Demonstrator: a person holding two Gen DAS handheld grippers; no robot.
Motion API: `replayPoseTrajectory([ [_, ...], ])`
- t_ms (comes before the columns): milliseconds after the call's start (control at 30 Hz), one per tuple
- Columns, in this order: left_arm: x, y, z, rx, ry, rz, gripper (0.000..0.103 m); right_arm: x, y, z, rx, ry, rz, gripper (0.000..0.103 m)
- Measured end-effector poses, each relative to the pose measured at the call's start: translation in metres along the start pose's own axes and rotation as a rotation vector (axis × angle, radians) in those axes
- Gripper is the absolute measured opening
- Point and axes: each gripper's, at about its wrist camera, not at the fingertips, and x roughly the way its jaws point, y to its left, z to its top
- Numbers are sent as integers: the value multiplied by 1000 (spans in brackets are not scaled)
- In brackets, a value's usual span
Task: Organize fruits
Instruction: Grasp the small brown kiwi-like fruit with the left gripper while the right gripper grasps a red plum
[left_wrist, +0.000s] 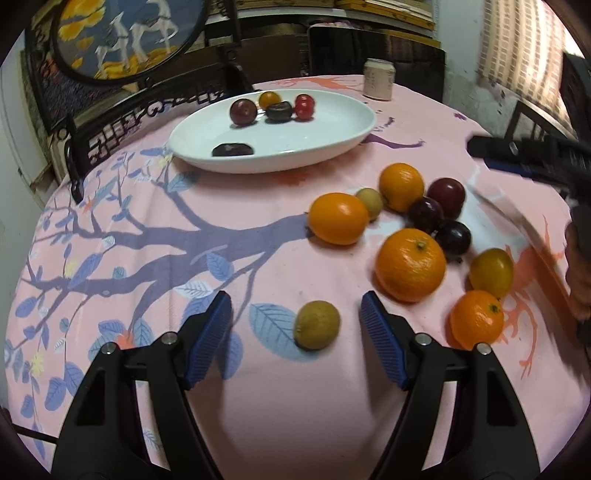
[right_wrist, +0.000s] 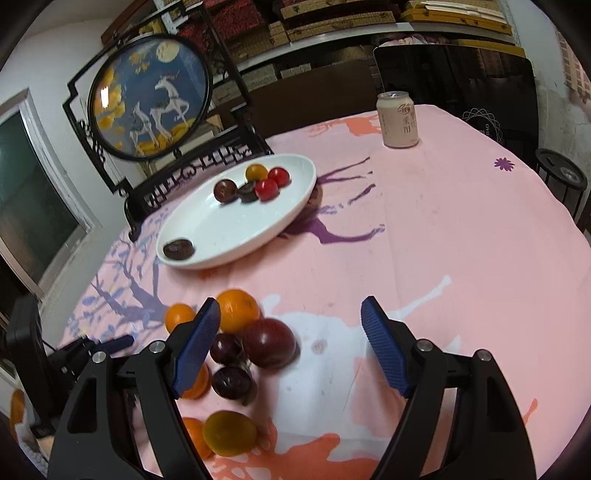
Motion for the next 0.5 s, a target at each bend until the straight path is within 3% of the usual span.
replayPoseTrajectory([
  [67, 3, 3, 1, -14, 10, -5, 54, 1, 4, -3, -23, 8, -9, 79],
  [133, 5, 3, 1, -15, 14, -8, 50, 2, 7, -4, -43, 9, -22, 79],
  [333, 1, -4, 2, 11, -2, -15, 27, 6, 6, -6, -47, 22, -28, 79],
  [500, -5, 9, 4, -46, -38, 1, 25, 10, 10, -9, -73, 31, -62, 78],
])
